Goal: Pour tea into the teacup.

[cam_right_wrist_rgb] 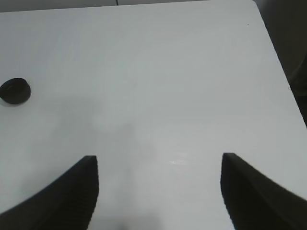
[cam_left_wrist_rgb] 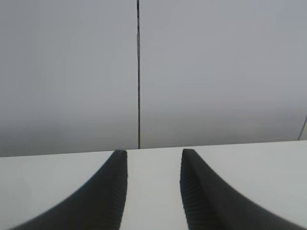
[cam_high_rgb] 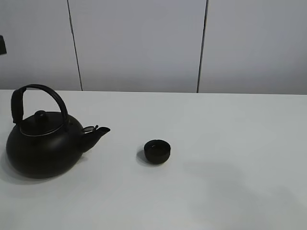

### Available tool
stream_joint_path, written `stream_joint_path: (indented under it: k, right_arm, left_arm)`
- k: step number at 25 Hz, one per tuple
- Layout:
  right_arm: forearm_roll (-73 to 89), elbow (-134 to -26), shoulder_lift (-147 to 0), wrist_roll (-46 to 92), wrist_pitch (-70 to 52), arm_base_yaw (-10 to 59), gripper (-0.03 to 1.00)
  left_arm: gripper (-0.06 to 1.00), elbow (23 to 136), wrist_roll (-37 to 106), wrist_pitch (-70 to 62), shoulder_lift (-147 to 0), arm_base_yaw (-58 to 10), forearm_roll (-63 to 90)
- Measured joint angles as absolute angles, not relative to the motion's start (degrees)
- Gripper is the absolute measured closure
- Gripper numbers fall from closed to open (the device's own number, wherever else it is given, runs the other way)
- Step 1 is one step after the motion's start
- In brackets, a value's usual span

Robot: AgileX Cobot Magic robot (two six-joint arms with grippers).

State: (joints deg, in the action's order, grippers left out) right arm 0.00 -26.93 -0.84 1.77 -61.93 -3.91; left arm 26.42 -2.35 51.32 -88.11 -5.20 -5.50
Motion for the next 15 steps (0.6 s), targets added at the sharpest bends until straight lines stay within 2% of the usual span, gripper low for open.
stream_joint_path:
  k: [7,15]
  right_arm:
    - [0.0,-26.9,-0.8,1.8,-61.9,-3.9,0.47]
    - [0.0,-26.9,-0.8,1.8,-61.9,-3.9,0.47]
  left_arm:
    - [0.67,36.9,-14.6,21.4,-77.8,-5.2,-9.2]
    - [0.67,46.7,-8.6,-3.6,-70.3,-0.4,-8.1]
